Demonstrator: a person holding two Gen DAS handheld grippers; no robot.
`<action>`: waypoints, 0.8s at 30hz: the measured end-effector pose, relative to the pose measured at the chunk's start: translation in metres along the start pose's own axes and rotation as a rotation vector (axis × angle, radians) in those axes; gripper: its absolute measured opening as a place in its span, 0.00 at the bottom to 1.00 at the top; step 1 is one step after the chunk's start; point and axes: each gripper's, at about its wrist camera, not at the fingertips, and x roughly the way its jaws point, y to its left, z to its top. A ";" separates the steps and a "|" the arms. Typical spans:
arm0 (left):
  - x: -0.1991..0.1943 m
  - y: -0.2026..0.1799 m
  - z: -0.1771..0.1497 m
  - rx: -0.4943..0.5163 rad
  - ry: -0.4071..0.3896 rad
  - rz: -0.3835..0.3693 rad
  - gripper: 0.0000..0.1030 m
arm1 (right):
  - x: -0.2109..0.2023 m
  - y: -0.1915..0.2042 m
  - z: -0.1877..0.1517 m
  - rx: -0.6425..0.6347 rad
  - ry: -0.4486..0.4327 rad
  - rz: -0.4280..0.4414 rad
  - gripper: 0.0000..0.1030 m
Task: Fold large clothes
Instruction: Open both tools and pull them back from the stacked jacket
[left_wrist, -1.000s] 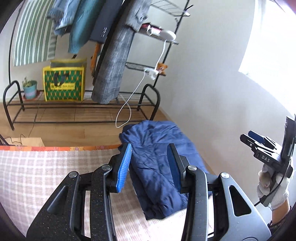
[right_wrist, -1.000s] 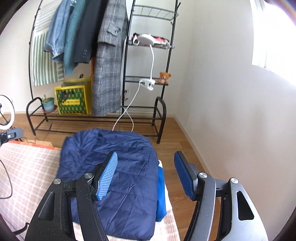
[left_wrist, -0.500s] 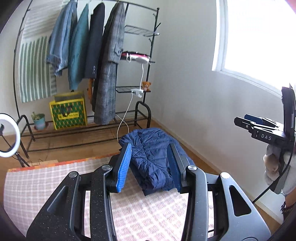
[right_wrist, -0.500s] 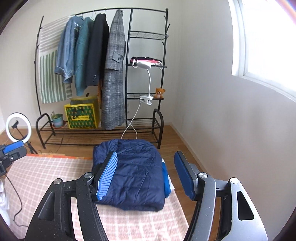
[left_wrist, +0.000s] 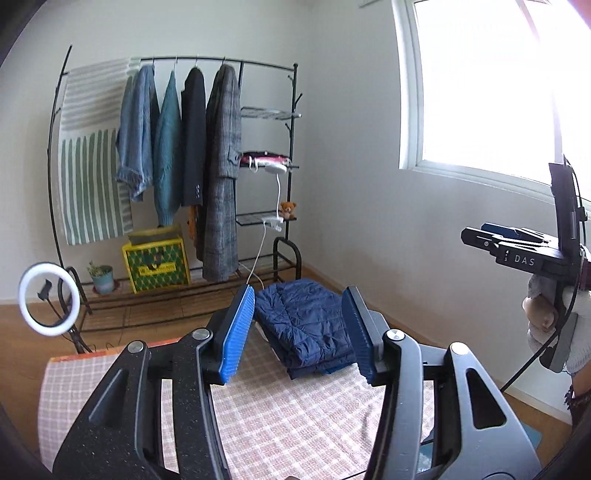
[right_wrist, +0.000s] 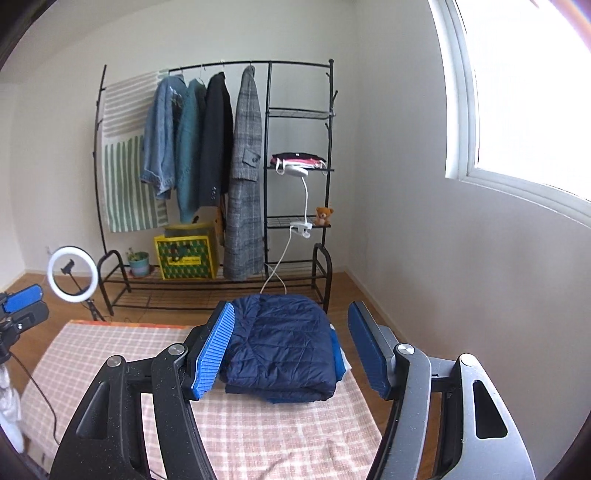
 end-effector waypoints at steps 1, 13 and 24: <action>-0.008 -0.002 0.002 0.004 -0.008 0.001 0.51 | -0.008 0.002 0.001 -0.006 -0.007 -0.002 0.62; -0.051 -0.012 -0.033 0.043 -0.019 0.018 0.84 | -0.044 0.028 -0.035 0.030 0.000 -0.036 0.81; -0.038 -0.008 -0.071 0.022 -0.010 0.015 1.00 | -0.019 0.058 -0.077 0.065 0.021 -0.122 0.86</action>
